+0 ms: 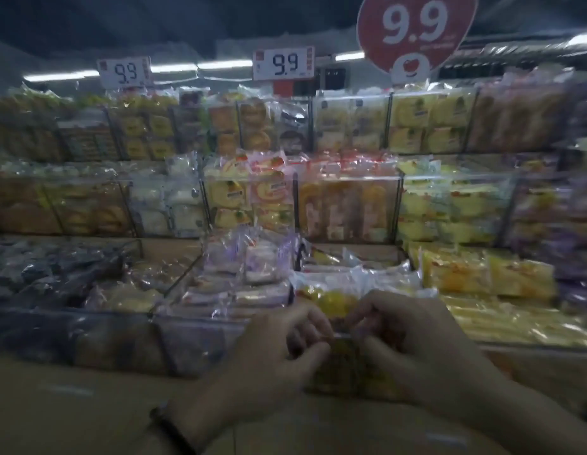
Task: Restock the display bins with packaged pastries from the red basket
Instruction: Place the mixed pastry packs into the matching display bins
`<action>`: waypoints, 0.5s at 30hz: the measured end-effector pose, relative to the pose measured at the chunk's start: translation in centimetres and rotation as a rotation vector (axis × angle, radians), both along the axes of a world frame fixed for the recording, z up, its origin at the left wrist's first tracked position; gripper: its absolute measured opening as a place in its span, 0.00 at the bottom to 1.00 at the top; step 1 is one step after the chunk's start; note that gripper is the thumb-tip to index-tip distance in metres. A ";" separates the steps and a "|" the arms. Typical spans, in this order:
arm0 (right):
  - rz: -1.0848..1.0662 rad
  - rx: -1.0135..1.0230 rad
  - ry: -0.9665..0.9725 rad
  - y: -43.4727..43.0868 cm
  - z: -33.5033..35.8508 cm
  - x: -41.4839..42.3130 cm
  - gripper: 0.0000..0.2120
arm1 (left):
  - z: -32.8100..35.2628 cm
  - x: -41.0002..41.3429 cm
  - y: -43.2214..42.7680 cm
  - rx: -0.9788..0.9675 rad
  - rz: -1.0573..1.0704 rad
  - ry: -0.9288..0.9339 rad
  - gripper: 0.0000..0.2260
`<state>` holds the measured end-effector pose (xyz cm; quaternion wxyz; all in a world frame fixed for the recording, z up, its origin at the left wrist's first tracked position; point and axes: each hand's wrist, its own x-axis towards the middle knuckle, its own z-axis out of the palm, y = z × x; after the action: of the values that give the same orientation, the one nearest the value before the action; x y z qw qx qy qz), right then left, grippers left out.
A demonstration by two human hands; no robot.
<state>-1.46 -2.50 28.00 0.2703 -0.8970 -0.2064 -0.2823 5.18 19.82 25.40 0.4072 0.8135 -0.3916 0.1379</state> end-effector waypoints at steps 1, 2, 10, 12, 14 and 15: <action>0.036 -0.011 0.018 -0.5 -1.3 -1.3 0.06 | -1.4 -1.7 -1.1 0.045 -0.059 0.034 0.06; 0.058 -0.018 0.042 -1.2 -2.8 -2.7 0.07 | -2.8 -3.3 -2.2 0.091 -0.115 0.069 0.05; -0.115 0.055 0.682 -8.3 -19.8 -9.2 0.08 | -15.7 -6.6 -8.8 0.798 -0.394 0.530 0.09; -0.183 0.071 0.806 -9.7 -25.0 -10.1 0.08 | -19.2 -5.8 -10.2 1.002 -0.449 0.599 0.13; -0.243 0.094 0.919 -10.9 -29.8 -10.4 0.07 | -22.2 -4.5 -11.6 1.182 -0.451 0.608 0.17; -0.267 0.091 0.971 -11.4 -32.1 -10.4 0.06 | -23.5 -3.9 -12.3 1.248 -0.444 0.612 0.18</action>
<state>-11.90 -13.94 -4.13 0.3356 -0.9307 0.0720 0.1264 1.30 7.55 1.85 -0.0228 0.7976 -0.4218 -0.4306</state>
